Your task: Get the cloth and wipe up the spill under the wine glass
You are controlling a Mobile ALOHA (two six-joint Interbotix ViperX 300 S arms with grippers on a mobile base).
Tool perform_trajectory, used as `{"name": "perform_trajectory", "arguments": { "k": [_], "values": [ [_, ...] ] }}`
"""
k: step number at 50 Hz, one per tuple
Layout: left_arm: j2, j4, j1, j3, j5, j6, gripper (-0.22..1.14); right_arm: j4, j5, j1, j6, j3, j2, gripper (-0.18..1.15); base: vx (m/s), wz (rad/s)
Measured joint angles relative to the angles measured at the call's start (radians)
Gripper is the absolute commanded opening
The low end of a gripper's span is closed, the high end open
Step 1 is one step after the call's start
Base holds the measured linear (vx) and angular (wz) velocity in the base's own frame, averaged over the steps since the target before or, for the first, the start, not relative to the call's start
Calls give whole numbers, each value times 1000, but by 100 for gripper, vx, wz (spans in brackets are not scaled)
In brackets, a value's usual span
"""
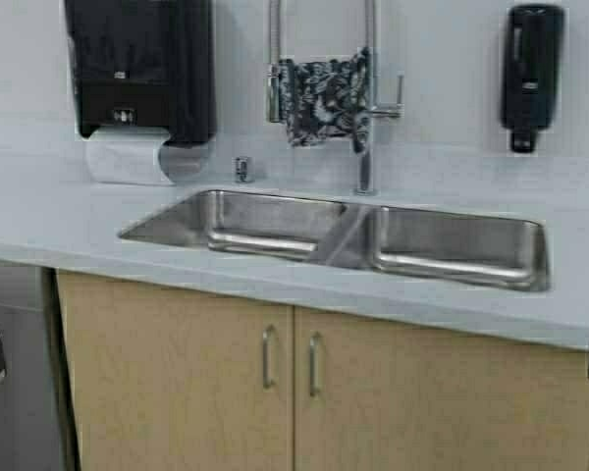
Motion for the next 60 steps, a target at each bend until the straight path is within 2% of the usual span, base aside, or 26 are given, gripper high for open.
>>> {"name": "perform_trajectory", "arguments": {
  "k": [11, 23, 33, 45, 60],
  "values": [
    [-5, 0, 0, 2, 0, -5, 2, -3, 61, 41, 0, -25, 0, 5, 40, 17],
    [-60, 0, -2, 26, 2, -2, 2, -3, 92, 155, -3, -29, 9, 5, 37, 6],
    [-127, -2, -2, 38, 18, -3, 2, -3, 69, 199, -3, -46, 106, 5, 32, -4],
    [-150, 0, -2, 51, 35, -6, 2, -3, -103, 229, -2, -58, 285, 5, 26, -10],
    [-156, -3, 0, 54, 35, -11, 2, -6, -347, 265, -3, -84, 644, 6, 18, -1]
  ]
}}
